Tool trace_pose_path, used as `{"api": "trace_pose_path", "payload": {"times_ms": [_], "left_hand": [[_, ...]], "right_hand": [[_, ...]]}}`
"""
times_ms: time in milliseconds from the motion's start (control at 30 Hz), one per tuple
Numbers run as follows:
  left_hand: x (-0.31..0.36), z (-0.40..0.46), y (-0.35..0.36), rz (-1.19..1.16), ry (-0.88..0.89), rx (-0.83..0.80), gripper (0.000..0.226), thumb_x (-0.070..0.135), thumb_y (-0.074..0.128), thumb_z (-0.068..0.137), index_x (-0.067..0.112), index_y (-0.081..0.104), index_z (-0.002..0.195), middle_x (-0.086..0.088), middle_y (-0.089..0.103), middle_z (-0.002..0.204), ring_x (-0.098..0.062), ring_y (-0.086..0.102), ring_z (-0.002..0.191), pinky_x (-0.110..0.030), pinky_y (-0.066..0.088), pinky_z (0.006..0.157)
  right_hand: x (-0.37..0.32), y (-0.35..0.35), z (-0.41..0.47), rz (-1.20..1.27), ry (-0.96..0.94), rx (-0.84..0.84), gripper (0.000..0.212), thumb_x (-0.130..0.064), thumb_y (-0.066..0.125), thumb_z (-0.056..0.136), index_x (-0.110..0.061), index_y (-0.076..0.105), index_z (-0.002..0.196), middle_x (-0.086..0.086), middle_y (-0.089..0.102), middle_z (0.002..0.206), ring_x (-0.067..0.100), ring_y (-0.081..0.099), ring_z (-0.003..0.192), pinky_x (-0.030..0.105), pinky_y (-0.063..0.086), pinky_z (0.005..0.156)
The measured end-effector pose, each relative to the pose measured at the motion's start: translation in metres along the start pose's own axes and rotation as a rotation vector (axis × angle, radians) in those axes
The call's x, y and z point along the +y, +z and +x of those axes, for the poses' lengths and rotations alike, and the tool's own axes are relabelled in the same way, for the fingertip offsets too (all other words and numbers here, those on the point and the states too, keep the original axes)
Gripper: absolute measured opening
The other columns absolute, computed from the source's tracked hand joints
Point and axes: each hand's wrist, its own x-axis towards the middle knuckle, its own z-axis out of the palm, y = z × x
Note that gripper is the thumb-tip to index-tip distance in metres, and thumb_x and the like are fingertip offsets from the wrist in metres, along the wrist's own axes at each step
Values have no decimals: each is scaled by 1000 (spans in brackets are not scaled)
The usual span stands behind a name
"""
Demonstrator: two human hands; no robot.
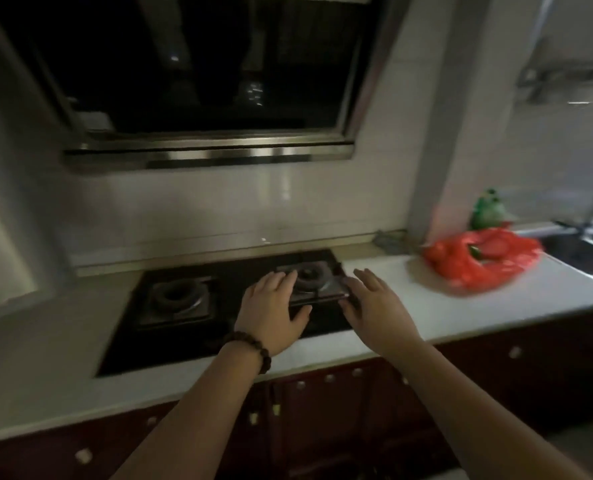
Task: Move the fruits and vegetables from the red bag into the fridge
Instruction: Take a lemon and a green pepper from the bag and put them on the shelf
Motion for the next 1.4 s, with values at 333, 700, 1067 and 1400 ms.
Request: {"api": "trace_pose_path", "payload": {"times_ms": [333,700,1067,1400], "left_hand": [[150,85,108,-82,286,-96,69,55,39,89,20,25,146,0,33,150,-17,25,139,-38,20,115],[247,242,206,-184,353,-161,66,52,43,89,20,29,145,-1,36,147,-18,27,137,-40,25,112],[329,365,281,-196,362,-209,65,54,43,89,23,29,144,0,34,148,-18,24,137,-41,19,113],[395,433,343,-131,214,-230,66,53,46,88,25,26,145,1,31,149,-18,23,138,-40,19,113]], "right_hand": [[157,-43,-57,-139,373,-7,51,-42,44,96,-24,35,143,3,26,155,21,14,145,40,18,118],[322,-68,31,-188,494,-34,53,-39,48,94,-27,33,144,2,28,154,23,23,142,41,24,115],[474,-75,101,-171,565,-57,50,-40,47,95,-27,36,142,2,30,152,23,26,141,40,29,113],[613,-78,142,-100,430,-86,48,-36,50,94,-23,40,140,2,35,150,23,30,139,39,32,112]]}}
